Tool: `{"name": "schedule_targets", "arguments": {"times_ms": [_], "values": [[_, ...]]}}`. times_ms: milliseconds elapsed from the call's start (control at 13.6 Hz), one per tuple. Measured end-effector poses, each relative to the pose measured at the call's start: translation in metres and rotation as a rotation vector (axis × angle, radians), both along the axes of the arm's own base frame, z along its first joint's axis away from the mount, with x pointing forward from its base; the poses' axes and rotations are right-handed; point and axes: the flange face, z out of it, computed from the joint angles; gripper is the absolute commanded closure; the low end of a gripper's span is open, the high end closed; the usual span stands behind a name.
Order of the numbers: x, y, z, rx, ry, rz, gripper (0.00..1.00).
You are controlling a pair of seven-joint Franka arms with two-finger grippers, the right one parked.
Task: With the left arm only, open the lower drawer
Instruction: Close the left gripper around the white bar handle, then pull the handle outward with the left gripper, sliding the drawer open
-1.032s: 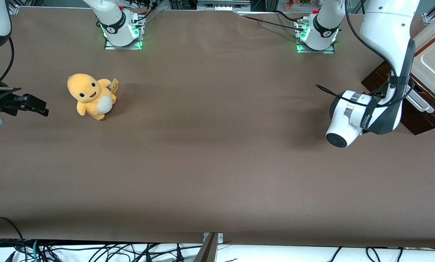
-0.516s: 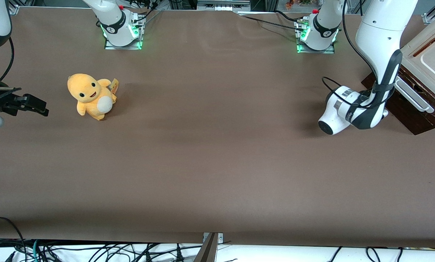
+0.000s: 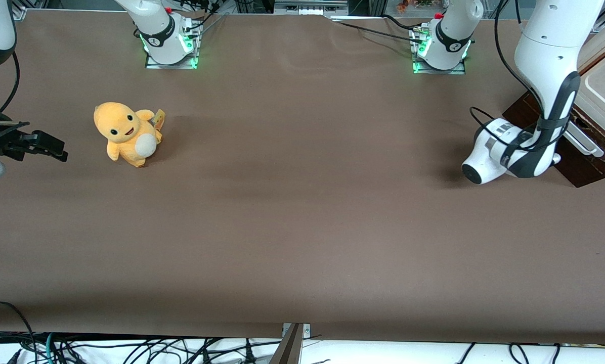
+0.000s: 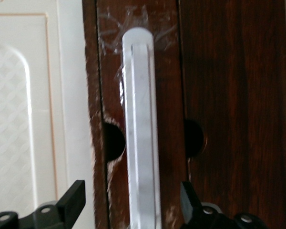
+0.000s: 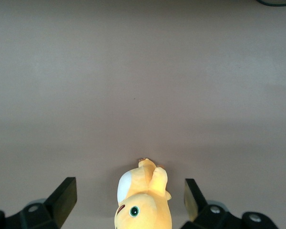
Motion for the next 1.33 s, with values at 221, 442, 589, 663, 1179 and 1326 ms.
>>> {"name": "schedule_targets", "arguments": {"times_ms": [221, 442, 589, 663, 1179, 1326], "values": [[0.000, 0.011, -0.001, -0.009, -0.011, 0.005, 0.48], [-0.001, 0.011, -0.004, -0.006, -0.013, 0.006, 0.66], [-0.003, 0.011, -0.010, 0.001, -0.013, 0.004, 0.73], [-0.004, 0.011, -0.013, 0.003, -0.012, 0.003, 0.77], [-0.005, 0.011, -0.013, 0.026, -0.024, 0.001, 0.87], [-0.005, 0.011, -0.013, 0.026, -0.025, 0.001, 0.91]]}}
